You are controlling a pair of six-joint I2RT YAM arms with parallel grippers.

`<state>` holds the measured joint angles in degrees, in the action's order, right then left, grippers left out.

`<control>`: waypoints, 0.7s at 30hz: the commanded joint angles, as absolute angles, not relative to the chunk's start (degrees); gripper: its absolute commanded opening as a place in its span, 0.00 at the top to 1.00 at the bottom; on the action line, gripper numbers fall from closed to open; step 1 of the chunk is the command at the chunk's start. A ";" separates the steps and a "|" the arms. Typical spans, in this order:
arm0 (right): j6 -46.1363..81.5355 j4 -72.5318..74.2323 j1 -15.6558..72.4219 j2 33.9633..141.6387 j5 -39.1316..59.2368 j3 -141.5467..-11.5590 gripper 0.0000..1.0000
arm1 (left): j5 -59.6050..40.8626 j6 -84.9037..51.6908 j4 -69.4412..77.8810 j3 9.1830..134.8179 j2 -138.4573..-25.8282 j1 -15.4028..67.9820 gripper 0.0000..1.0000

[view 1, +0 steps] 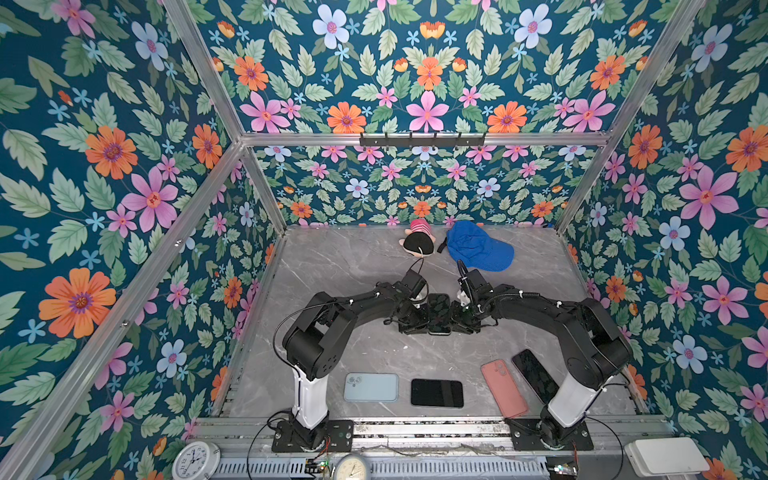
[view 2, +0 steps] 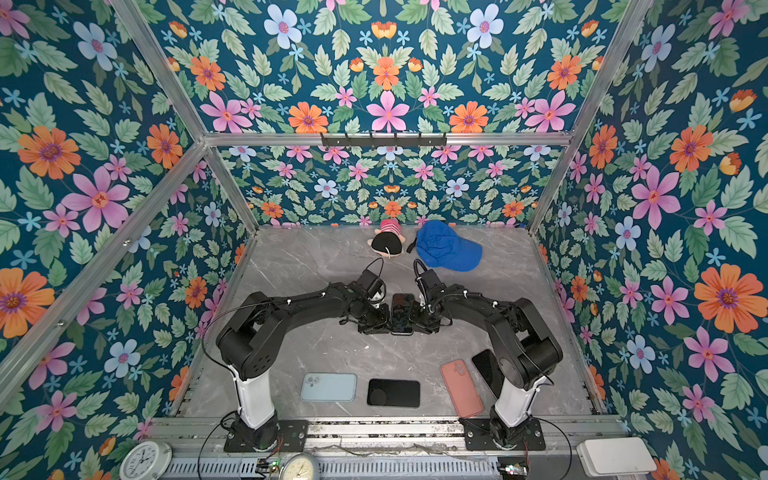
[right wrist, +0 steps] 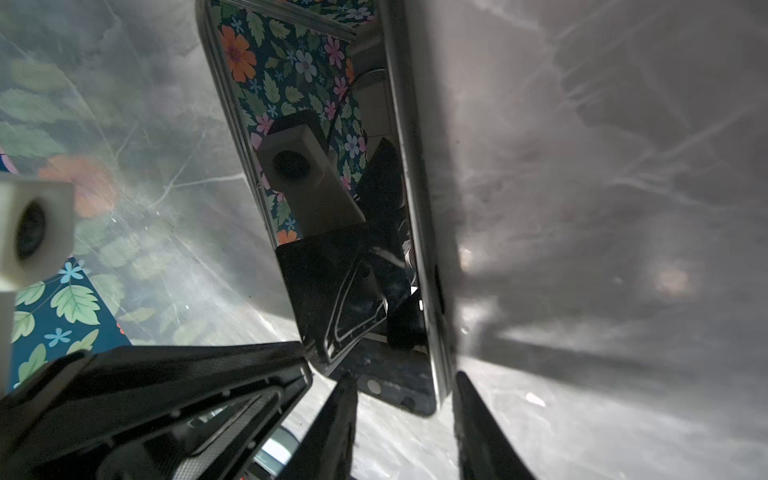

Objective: Put the phone into the phone case

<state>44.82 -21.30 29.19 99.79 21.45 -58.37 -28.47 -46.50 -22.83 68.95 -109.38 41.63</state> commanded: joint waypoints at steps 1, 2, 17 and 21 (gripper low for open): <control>45.09 -21.81 29.26 99.70 21.26 -58.31 0.61 | -28.08 -45.93 -24.50 69.62 -109.81 41.77 0.85; 45.09 -21.80 29.24 99.72 21.27 -58.30 0.61 | -28.03 -45.96 -24.52 69.70 -109.94 41.79 0.86; 45.79 -19.75 29.77 100.07 22.05 -57.12 0.61 | -26.38 -43.86 -26.71 70.06 -112.49 41.88 0.95; 45.87 -19.69 30.31 100.32 21.99 -57.22 0.62 | -26.03 -43.50 -27.07 70.15 -112.76 41.80 0.95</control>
<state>45.01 -20.32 30.00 100.12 22.09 -57.12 -29.19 -44.56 -24.05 70.50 -111.79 41.74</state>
